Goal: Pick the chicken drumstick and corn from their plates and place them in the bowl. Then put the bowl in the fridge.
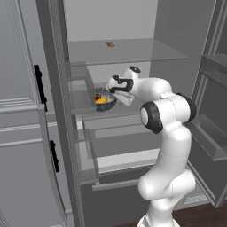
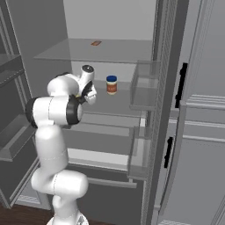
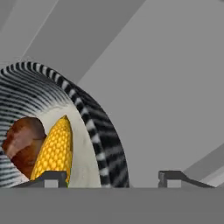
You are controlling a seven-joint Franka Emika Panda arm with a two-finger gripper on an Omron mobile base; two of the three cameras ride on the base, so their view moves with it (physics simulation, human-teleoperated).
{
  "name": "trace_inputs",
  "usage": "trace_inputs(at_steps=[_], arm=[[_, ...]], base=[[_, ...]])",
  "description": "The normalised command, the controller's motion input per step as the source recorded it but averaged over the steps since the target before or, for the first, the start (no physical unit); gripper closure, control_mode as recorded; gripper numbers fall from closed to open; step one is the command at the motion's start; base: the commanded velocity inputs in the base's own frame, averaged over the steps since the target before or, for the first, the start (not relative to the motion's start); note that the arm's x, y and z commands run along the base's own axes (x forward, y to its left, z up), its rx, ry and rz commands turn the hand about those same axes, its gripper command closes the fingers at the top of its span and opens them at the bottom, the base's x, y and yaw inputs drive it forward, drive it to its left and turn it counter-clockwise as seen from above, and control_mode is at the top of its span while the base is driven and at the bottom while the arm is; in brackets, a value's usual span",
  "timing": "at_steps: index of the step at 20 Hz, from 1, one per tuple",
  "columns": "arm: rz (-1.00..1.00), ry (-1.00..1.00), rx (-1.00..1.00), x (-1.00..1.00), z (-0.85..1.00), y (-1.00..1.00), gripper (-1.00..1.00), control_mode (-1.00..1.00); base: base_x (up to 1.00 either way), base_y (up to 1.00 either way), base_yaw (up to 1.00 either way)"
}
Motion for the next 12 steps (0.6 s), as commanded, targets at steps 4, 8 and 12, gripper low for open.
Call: trace_inputs(at_steps=[4,8,12], arm=[[-0.01,-0.15,0.01,-0.69,0.02,0.02,-1.00,-1.00],[0.00,-0.12,0.01,-0.86,0.11,-0.05,-1.00,-1.00],[0.00,-0.01,0.00,-0.93,0.65,-0.35,-1.00,-1.00]], base=[[0.00,0.00,0.00],[0.00,0.00,0.00],[0.00,0.00,0.00]])
